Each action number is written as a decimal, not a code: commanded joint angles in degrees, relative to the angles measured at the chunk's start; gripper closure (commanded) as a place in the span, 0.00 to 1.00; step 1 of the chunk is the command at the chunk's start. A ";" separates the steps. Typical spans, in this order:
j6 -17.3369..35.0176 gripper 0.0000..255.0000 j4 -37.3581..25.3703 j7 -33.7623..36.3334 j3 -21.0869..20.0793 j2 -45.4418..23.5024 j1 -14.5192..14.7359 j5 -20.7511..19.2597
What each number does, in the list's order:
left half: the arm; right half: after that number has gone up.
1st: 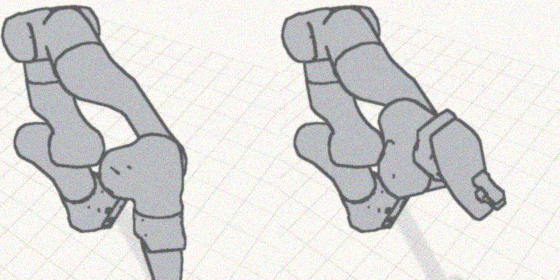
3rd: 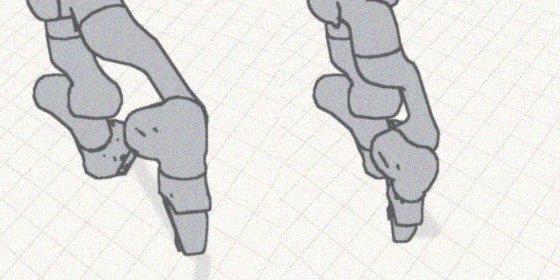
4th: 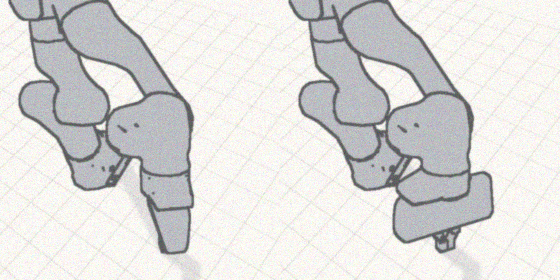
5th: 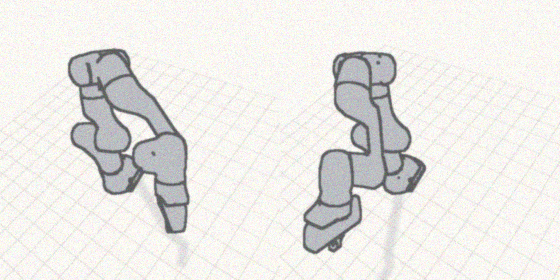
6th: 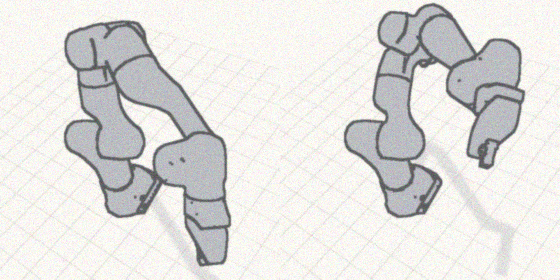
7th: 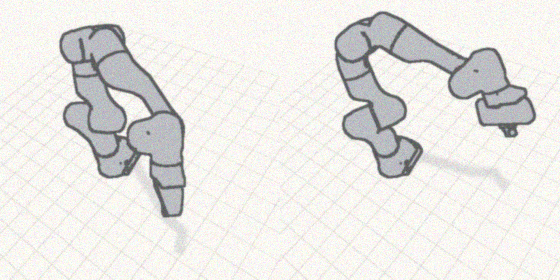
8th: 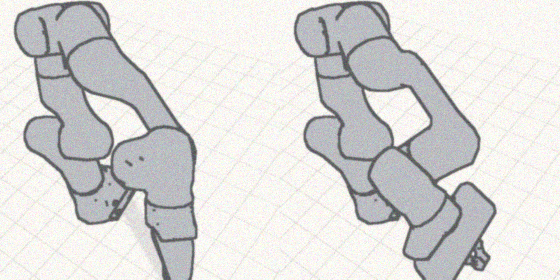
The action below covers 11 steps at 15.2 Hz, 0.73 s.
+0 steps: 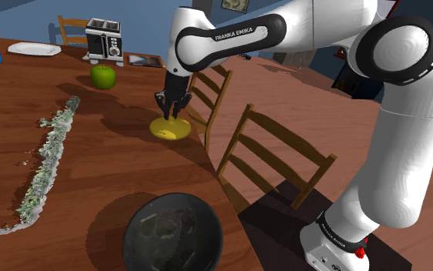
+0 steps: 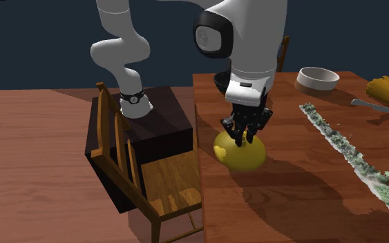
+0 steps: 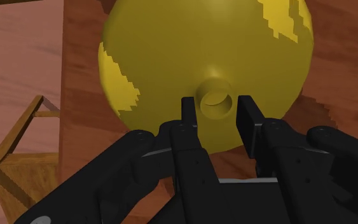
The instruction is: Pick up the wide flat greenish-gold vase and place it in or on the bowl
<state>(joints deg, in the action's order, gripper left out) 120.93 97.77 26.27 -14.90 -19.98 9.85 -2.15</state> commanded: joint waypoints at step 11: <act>-8.49 1.00 -6.38 -0.05 -0.30 2.18 -0.03 0.60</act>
<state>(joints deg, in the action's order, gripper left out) 113.20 92.14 26.29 -15.21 -17.80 9.85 -1.57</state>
